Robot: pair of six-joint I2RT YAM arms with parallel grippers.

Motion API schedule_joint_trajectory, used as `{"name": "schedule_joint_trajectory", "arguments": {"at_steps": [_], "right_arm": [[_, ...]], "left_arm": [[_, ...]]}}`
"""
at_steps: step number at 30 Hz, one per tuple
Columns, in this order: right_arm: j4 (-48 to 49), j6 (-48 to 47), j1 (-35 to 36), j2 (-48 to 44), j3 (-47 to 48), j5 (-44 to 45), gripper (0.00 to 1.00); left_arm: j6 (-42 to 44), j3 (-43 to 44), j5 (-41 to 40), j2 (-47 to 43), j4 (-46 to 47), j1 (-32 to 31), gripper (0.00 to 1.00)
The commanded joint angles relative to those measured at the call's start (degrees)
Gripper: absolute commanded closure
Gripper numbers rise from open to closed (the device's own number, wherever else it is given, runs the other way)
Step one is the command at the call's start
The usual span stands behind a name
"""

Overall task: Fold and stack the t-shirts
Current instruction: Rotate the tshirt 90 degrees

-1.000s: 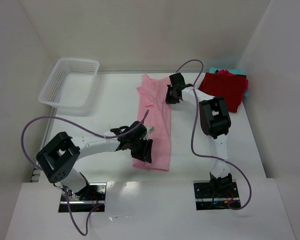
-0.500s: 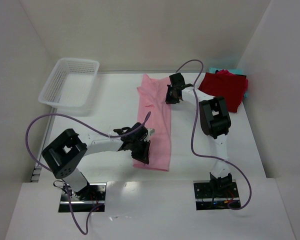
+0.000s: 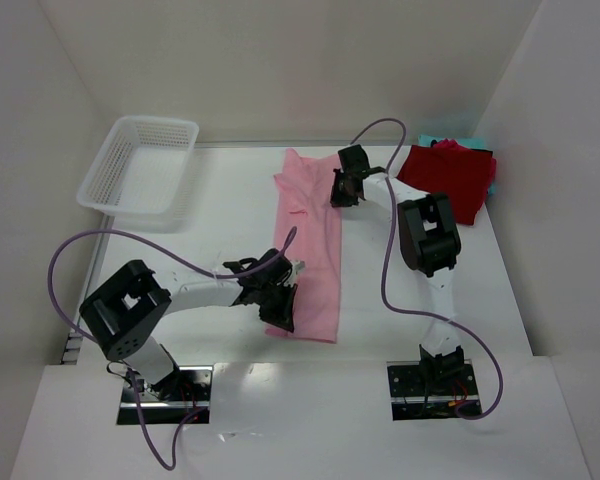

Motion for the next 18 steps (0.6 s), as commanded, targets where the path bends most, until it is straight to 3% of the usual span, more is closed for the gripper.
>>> {"name": "schedule_joint_trajectory", "arguments": {"at_steps": [1, 18], "right_arm": [[0.8, -1.0, -0.1, 2.6, 2.3, 0.7, 1.00], [-0.4, -1.5, -0.1, 4.2, 4.6, 2.3, 1.00]], "left_arm": [[-1.5, -1.2, 1.4, -1.4, -0.1, -0.1, 1.00], [-2.5, -3.6, 1.4, -5.0, -0.7, -0.1, 0.99]]}}
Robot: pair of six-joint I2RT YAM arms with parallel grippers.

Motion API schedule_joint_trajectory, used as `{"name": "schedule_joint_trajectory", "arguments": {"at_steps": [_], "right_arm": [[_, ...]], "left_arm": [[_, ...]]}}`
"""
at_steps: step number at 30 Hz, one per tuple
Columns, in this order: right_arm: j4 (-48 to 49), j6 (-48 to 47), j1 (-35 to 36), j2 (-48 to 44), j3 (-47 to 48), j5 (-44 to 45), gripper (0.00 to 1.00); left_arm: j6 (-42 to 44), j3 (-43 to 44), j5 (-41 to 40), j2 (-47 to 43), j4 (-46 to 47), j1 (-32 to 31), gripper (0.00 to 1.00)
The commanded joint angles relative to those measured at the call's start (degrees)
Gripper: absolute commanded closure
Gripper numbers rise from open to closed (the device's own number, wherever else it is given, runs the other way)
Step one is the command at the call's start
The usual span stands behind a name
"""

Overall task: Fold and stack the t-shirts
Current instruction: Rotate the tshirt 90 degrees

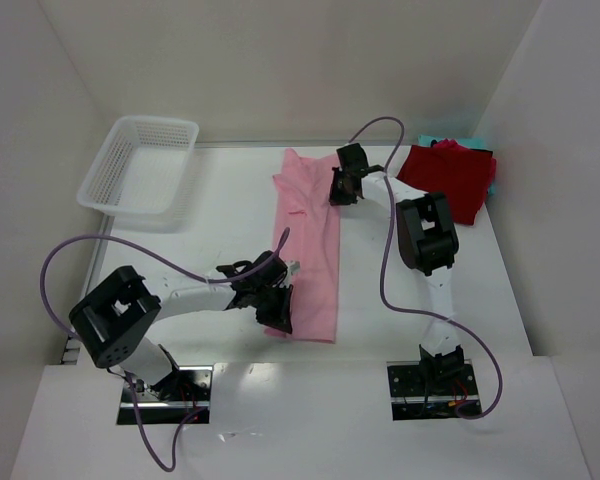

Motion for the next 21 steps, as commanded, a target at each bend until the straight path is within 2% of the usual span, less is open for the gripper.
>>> {"name": "schedule_joint_trajectory", "arguments": {"at_steps": [1, 5, 7, 11, 13, 14, 17, 20, 21], "right_arm": [[0.0, -1.3, -0.1, 2.6, 2.3, 2.3, 1.00], [-1.3, -1.3, -0.1, 0.2, 2.3, 3.6, 1.00], [-1.3, -1.8, -0.1, -1.7, 2.3, 3.6, 0.98], [-1.8, -1.8, -0.1, -7.0, 1.7, 4.9, 0.95], [-2.3, -1.8, -0.1, -10.6, 1.0, 4.9, 0.91], [-2.3, -1.8, -0.1, -12.1, 0.3, 4.9, 0.85], [-0.8, -0.1, -0.1, -19.1, -4.7, 4.3, 0.78], [0.5, 0.9, -0.1, -26.6, -11.7, 2.3, 0.70], [0.5, 2.5, -0.1, -28.4, -15.6, 1.5, 0.64]], "left_arm": [[0.2, -0.2, 2.0, -1.5, -1.7, -0.1, 0.96], [1.6, 1.8, 2.0, -1.5, -2.8, -0.1, 0.78], [2.3, 2.7, 2.0, -2.1, -3.5, -0.1, 0.74], [2.8, 5.8, -2.5, -5.4, -7.9, -0.1, 0.60], [3.3, 7.0, -3.1, -7.8, -9.3, -0.1, 0.50], [3.3, 7.8, -4.0, -8.7, -10.2, -0.1, 0.47], [3.3, 8.4, -5.1, -12.3, -11.4, 1.0, 0.37], [1.9, 7.7, -9.0, -16.4, -12.4, 2.2, 0.27], [1.4, 7.7, -10.2, -17.4, -12.4, 3.0, 0.21]]}}
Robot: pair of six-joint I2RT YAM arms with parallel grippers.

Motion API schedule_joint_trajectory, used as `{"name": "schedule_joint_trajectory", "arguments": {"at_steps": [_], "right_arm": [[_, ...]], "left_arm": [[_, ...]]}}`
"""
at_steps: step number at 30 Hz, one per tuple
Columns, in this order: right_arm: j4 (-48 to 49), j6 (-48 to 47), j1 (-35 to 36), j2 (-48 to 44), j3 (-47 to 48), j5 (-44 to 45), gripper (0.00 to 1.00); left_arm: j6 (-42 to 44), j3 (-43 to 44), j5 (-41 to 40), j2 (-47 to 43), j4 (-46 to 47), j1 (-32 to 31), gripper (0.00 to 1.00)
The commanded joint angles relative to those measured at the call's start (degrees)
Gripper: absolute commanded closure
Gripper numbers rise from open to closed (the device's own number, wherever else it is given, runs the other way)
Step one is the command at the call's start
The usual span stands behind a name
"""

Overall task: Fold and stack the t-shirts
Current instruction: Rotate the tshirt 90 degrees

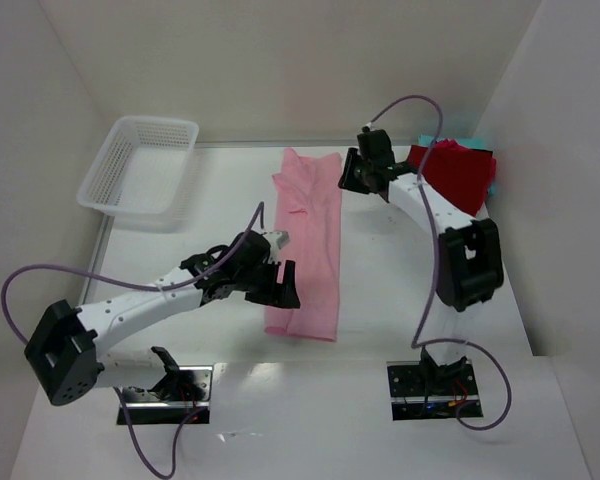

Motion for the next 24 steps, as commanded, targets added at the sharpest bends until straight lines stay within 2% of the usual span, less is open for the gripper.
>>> {"name": "schedule_joint_trajectory", "arguments": {"at_steps": [1, 2, 3, 5, 7, 10, 11, 12, 18, 22, 24], "right_arm": [[2.3, 2.6, -0.1, -9.4, -7.5, -2.0, 0.59], [2.3, 3.2, -0.1, -13.2, -9.7, -2.7, 0.53], [3.0, 4.6, -0.1, -15.1, -14.5, -3.3, 0.43], [3.0, 5.8, -0.1, -20.4, -21.0, -4.1, 0.29], [3.0, 7.7, -0.1, -23.6, -24.7, -5.5, 0.20], [3.0, 11.0, -0.1, -29.6, -31.3, -9.5, 0.14], [2.4, 11.9, -0.1, -31.1, -32.9, -9.5, 0.03], [2.4, 12.7, 0.7, -34.0, -36.0, -9.5, 0.00], [2.3, 20.4, 7.9, -39.2, -44.3, -10.1, 0.00], [1.2, 27.5, 16.8, -42.6, -49.1, -7.9, 0.00], [0.6, 31.1, 18.6, -45.0, -51.8, -6.4, 0.02]], "left_arm": [[-2.0, -0.7, -5.0, -4.7, -2.5, 1.9, 0.18], [-2.9, -1.5, -5.7, -5.6, -2.5, 3.4, 0.16], [-3.6, -2.1, -5.7, -6.3, -2.5, 4.2, 0.14], [-4.2, -4.4, -5.1, -8.2, -1.5, 6.0, 0.08], [-4.7, -5.4, -5.1, -8.8, -0.4, 6.5, 0.00], [-4.7, -6.1, -5.6, -7.4, -0.9, 9.1, 0.00], [-4.0, -6.1, -5.6, -6.6, -0.9, 9.8, 0.00], [-4.0, -6.1, -5.6, -5.7, -0.9, 11.0, 0.00], [-1.2, -6.1, 3.1, 0.9, 2.8, 12.9, 0.00], [0.3, -6.1, 5.6, 3.3, 4.0, 12.9, 0.00], [0.3, -6.9, 6.4, 3.3, 4.0, 12.9, 0.00]]}}
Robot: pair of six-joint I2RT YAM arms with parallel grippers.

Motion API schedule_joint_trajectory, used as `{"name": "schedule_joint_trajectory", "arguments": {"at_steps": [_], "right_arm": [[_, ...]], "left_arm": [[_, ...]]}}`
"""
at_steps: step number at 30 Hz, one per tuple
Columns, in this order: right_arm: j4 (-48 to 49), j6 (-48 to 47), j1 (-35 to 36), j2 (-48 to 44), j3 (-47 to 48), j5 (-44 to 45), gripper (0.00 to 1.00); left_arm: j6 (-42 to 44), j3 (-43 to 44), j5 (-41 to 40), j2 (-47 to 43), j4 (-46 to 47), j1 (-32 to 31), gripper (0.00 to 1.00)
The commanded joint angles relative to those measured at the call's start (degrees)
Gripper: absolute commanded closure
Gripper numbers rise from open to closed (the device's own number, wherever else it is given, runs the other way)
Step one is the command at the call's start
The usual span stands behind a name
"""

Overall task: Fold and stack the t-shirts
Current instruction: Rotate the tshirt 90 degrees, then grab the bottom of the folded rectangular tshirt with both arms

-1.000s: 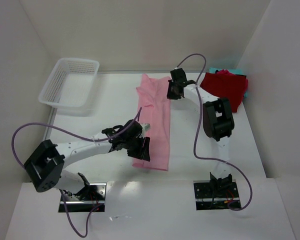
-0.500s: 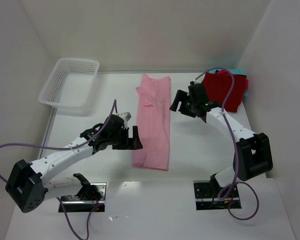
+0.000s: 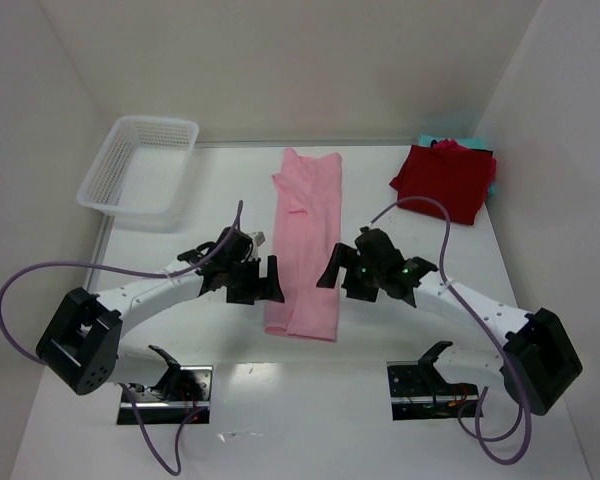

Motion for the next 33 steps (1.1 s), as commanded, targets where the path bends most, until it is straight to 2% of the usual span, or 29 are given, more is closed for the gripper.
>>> {"name": "schedule_joint_trajectory", "arguments": {"at_steps": [1, 9, 17, 26, 29, 33], "right_arm": [[-1.4, 8.8, 3.0, -4.4, -3.7, 2.0, 0.03], [-4.8, 14.2, 5.1, -13.3, -11.8, 1.5, 0.20], [-0.9, 18.8, 8.7, -14.2, -16.6, 0.2, 0.39], [3.4, 19.3, 9.9, -12.9, -19.5, -1.0, 0.38], [5.2, 18.3, 9.9, -10.3, -19.5, -1.0, 0.34], [7.7, 17.1, 9.9, -6.7, -17.8, -1.0, 0.34]], "left_arm": [[1.5, -0.9, 4.0, -0.1, 1.8, 0.3, 0.00], [1.5, -3.4, 7.0, -0.7, 2.3, 0.3, 0.04], [2.6, -3.9, 8.7, 2.1, 2.3, 0.3, 0.06], [3.1, -4.5, 10.5, 5.3, 2.9, 0.3, 0.10], [2.6, -5.1, 10.5, 4.7, 2.9, 0.3, 0.11], [2.0, -5.7, 10.0, 4.7, 2.9, 0.3, 0.17]]}}
